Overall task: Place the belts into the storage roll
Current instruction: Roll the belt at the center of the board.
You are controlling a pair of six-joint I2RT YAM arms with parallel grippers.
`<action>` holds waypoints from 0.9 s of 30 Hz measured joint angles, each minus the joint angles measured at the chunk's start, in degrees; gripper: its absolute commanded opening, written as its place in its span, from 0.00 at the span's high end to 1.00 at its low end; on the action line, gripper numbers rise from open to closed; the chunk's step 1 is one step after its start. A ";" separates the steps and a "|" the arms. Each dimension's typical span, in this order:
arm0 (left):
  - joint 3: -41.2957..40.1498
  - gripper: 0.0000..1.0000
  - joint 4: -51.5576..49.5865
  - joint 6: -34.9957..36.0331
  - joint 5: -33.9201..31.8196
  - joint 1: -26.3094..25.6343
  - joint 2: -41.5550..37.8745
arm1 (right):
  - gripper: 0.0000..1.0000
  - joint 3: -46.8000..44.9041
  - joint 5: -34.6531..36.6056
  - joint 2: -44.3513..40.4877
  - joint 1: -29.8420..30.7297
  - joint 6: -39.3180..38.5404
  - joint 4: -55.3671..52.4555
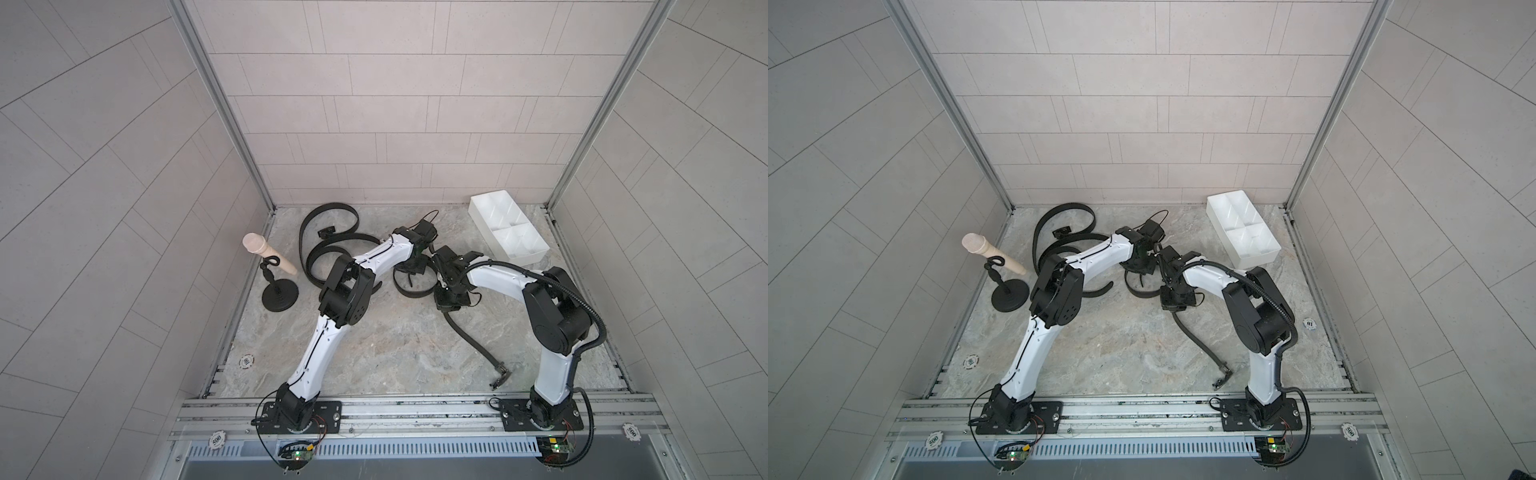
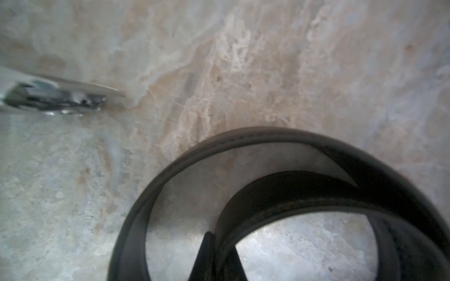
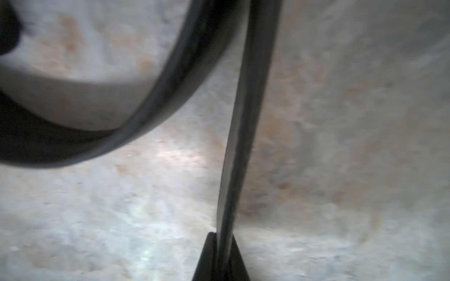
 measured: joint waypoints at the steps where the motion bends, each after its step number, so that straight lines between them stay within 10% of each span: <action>1: 0.04 1.00 0.22 -0.02 0.00 0.31 0.09 | 0.97 0.42 -1.14 0.07 0.46 1.33 0.79; 18: 0.13 1.00 1.25 0.11 0.48 -1.75 0.17 | 0.99 0.11 -7.17 1.79 -5.88 19.65 17.77; 27: 0.13 0.87 2.08 1.64 4.74 -6.51 0.17 | 0.61 -8.24 -2.95 -3.98 -6.73 20.61 16.11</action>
